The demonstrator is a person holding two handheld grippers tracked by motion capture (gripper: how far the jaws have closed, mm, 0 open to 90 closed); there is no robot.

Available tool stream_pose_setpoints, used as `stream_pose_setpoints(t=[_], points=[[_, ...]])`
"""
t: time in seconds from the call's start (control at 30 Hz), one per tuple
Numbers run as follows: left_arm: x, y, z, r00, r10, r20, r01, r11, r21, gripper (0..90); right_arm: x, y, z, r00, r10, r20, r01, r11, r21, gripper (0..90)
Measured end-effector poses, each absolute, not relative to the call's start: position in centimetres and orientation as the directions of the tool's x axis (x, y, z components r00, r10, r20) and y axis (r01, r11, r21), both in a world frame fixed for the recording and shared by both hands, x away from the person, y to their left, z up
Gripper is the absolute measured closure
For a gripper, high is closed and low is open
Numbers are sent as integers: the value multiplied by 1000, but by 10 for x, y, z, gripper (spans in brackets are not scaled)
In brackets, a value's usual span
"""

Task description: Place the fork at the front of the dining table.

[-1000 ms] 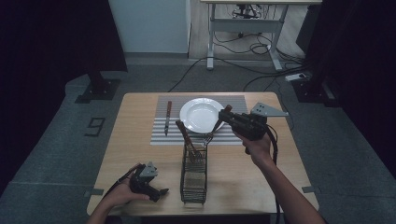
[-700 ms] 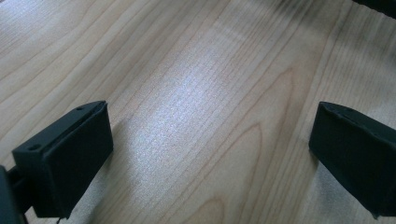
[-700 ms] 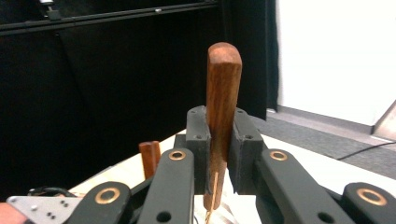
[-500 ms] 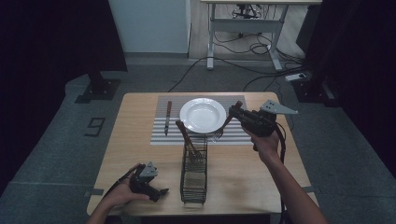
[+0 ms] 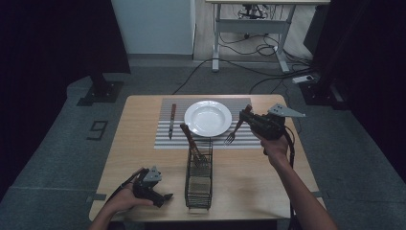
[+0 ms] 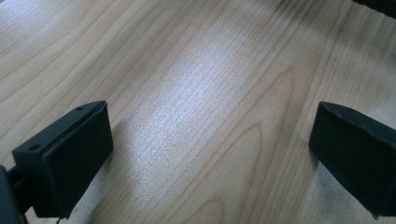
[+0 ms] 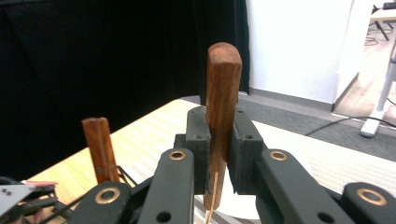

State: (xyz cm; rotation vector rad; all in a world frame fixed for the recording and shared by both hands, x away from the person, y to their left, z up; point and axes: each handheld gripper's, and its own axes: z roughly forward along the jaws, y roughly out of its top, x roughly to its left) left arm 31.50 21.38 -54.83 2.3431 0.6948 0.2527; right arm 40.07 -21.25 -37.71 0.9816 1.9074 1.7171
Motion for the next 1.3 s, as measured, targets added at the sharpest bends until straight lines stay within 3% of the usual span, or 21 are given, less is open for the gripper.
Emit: stream_pose_setpoints(t=[1.3], points=[[315,214,-548,839,544,-5,414,-632,655,0,437,-241,-422,-519,846,125,346,74,935,801]])
